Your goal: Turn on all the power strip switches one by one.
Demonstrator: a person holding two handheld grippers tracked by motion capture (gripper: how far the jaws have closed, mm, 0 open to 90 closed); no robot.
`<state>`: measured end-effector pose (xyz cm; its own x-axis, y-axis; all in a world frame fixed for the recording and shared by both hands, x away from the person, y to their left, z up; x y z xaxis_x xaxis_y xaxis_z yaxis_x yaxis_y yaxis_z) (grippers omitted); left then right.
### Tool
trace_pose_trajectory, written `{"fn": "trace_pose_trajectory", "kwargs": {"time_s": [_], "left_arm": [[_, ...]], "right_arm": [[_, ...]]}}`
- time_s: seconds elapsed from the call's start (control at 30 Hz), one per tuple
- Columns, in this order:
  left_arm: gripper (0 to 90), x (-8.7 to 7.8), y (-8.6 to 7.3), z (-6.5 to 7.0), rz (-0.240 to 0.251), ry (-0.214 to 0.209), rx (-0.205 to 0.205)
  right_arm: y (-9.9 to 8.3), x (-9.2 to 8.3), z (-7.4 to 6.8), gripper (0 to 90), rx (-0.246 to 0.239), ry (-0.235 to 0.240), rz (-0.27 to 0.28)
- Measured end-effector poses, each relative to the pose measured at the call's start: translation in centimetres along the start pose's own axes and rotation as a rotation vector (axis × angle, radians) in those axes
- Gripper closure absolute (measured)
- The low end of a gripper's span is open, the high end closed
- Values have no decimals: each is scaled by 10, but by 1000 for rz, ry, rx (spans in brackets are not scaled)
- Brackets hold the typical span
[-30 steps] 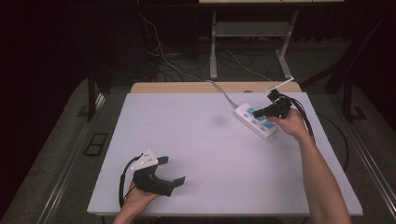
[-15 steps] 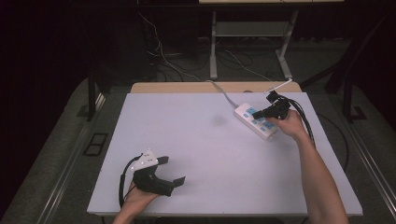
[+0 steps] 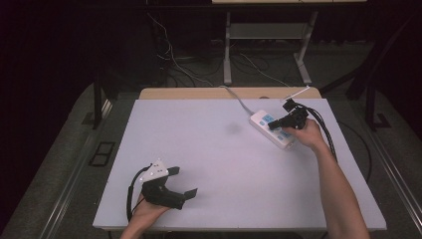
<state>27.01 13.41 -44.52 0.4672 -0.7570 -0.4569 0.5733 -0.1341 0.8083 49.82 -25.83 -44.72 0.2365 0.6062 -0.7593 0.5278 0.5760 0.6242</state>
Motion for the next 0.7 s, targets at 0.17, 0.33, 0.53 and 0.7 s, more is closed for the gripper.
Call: {"fn": "trace_pose_trajectory", "kwargs": {"time_s": [0.17,0.33,0.53,0.7], "left_arm": [[0,1,0,1,-1,-3,2],[0,1,-1,1,-6,-2,2],[0,1,-1,1,-8,2,2],[0,1,-1,1,-7,5,2]], "right_arm": [[-1,0,-1,900,-9,-13,0],[-3,1,-1,900,-16,-13,25],[-7,1,0,900,-18,-8,52],[-7,2,-1,900,-23,-12,52]]}}
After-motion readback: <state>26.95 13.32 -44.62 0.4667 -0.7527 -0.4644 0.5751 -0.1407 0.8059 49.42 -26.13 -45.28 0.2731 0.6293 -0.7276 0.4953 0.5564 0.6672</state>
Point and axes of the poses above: each handheld gripper's, and its own axes: x roughly forward along the jaws, y roughly out of its top, z roughly to its right, the point moved 4 cm from there along x, roughly forward along the jaws, and after that the axes turned 11 degrees about -x, right-handed, at the moved point
